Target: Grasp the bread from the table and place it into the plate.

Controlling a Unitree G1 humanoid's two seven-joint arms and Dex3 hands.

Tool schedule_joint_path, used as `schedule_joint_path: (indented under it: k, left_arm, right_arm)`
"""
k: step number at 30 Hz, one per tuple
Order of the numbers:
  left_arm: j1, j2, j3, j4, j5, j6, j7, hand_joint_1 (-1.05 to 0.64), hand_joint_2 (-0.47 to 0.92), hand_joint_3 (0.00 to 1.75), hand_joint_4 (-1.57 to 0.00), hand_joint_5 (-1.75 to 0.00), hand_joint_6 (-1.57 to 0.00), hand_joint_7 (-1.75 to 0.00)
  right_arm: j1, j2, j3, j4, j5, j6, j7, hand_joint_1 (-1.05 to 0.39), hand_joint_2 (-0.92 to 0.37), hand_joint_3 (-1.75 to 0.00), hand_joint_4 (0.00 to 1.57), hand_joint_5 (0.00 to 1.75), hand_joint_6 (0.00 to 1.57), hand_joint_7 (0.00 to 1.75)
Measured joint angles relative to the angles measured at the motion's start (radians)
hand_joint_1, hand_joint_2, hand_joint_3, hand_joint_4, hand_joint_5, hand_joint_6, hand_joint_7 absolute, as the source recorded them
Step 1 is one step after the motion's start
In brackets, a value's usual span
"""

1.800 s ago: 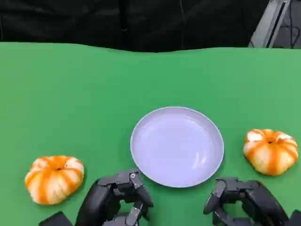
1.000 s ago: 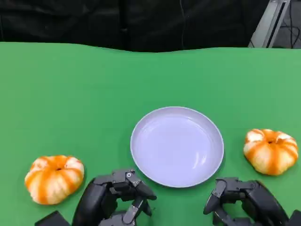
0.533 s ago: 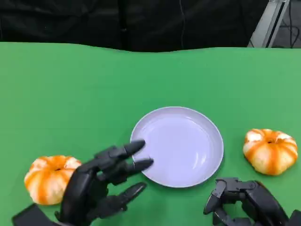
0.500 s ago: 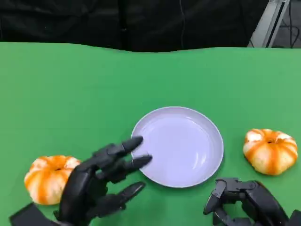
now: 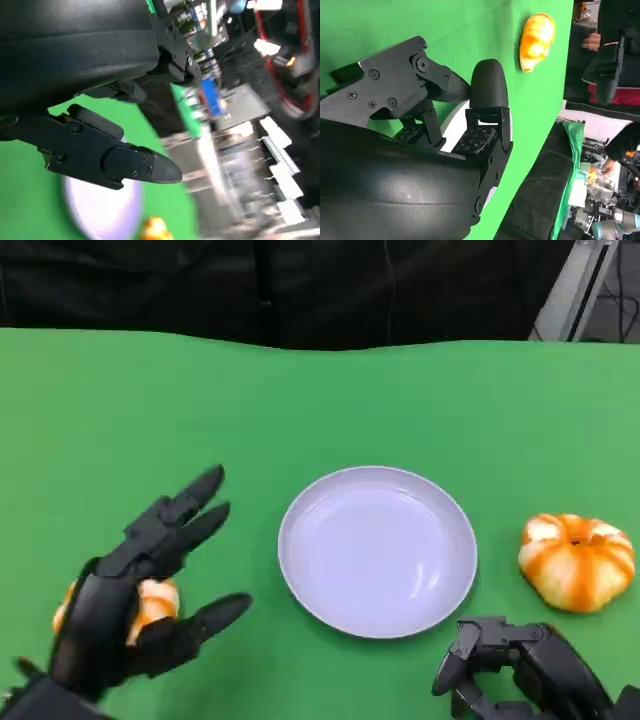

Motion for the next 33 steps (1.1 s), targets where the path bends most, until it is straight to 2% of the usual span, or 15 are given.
schedule_joint_path:
  k: [2, 4, 6, 10, 14, 24, 30, 33]
  left_arm:
    - [0.0, 0.031, 0.02, -0.03, 0.041, 0.019, 0.035, -0.47, 0.92, 0.15, -0.51, -0.02, -0.41, -0.02]
    - [0.005, 0.037, 0.016, -0.046, 0.065, 0.04, 0.047, -0.57, 0.92, 0.14, -0.52, -0.02, -0.42, -0.02]
    - [0.017, 0.083, 0.018, -0.067, 0.111, 0.088, 0.047, -0.6, 0.92, 0.13, -0.53, -0.02, -0.43, -0.02]
    - [0.021, 0.173, 0.029, -0.1, 0.245, 0.158, 0.066, -0.79, 0.92, 0.17, -0.59, -0.03, -0.5, -0.03]
    - [0.028, 0.233, 0.023, -0.124, 0.386, 0.244, 0.086, -0.89, 0.92, 0.21, -0.6, -0.02, -0.54, -0.03]
    - [0.036, 0.269, -0.031, -0.13, 0.553, 0.369, 0.16, -0.89, 0.92, 0.23, -0.67, -0.03, -0.63, -0.03]
    - [0.008, 0.292, -0.089, -0.004, 0.58, 0.401, 0.192, -0.92, 0.92, 0.29, -0.65, 0.0, -0.61, -0.01]
    - [-0.012, 0.307, -0.113, 0.028, 0.579, 0.412, 0.191, -0.95, 0.92, 0.34, -0.58, 0.0, -0.58, 0.0]
  right_arm:
    - [0.0, -0.001, -0.001, 0.0, 0.0, 0.0, 0.0, -0.13, -0.63, -0.93, 0.82, 1.45, 0.86, 1.16]
    - [0.0, 0.0, -0.001, 0.0, 0.0, 0.0, 0.0, -0.13, -0.63, -0.93, 0.83, 1.45, 0.85, 1.16]
    - [0.0, 0.001, 0.0, 0.0, 0.0, 0.0, 0.0, -0.13, -0.63, -0.93, 0.83, 1.46, 0.85, 1.16]
    - [0.0, 0.0, -0.001, 0.0, 0.0, 0.0, 0.0, -0.13, -0.63, -0.94, 0.82, 1.45, 0.85, 1.16]
    - [0.0, 0.0, -0.001, 0.001, -0.003, -0.002, 0.0, -0.14, -0.63, -0.94, 0.83, 1.45, 0.85, 1.16]
    - [0.0, 0.001, -0.001, 0.002, -0.002, -0.002, 0.0, -0.14, -0.63, -0.94, 0.83, 1.45, 0.86, 1.13]
    - [-0.001, 0.0, -0.001, 0.001, -0.006, -0.005, -0.004, -0.14, -0.62, -0.95, 0.83, 1.44, 0.86, 1.14]
    - [-0.001, 0.0, -0.001, 0.001, -0.007, -0.005, -0.008, -0.14, -0.62, -0.95, 0.83, 1.44, 0.86, 1.15]
